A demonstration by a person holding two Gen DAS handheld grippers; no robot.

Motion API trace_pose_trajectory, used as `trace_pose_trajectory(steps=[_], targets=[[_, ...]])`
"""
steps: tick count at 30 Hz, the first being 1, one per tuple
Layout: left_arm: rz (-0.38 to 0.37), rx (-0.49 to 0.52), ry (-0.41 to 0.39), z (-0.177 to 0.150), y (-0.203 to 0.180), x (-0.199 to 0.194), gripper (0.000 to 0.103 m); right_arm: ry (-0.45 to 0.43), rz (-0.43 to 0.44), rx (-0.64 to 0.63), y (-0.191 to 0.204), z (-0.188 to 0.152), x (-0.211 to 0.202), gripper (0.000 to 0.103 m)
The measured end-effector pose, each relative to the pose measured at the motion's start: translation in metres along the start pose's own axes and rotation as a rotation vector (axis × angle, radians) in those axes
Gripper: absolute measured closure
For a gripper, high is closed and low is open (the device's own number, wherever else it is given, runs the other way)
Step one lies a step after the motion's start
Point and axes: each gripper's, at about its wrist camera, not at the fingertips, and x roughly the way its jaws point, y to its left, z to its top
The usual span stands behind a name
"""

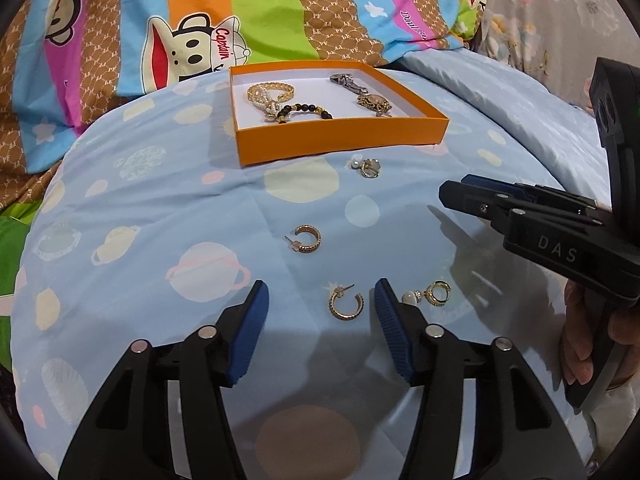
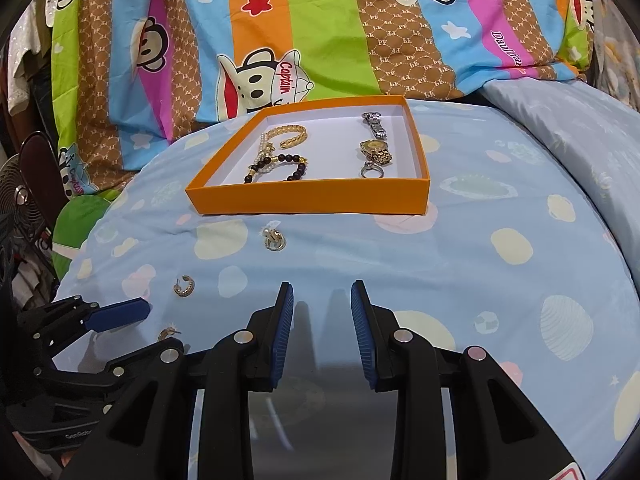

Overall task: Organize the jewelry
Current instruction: 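Grasp a gold hoop earring with the left gripper, then grasp a second gold hoop earring with the right gripper while the left gripper holds its hoop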

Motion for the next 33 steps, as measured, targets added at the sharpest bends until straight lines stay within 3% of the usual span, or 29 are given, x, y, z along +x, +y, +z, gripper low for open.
trace_pose_trajectory(steps=[8, 16, 23, 33], targets=[[-0.006, 0.050, -0.008, -0.002, -0.009, -0.001, 0.087, 0.002, 0.010, -0.004, 0.004, 0.000, 0.002, 0.073], [-0.003, -0.011, -0.007, -0.005, 0.007, -0.006, 0.087, 0.021, 0.071, -0.092, 0.037, 0.004, 0.010, 0.073], [0.058, -0.109, -0.015, -0.014, 0.048, -0.017, 0.087, 0.064, 0.137, -0.177, 0.078, 0.007, 0.027, 0.073], [0.059, -0.146, -0.017, -0.015, 0.060, -0.020, 0.087, 0.121, 0.137, -0.205, 0.094, 0.008, 0.044, 0.073]])
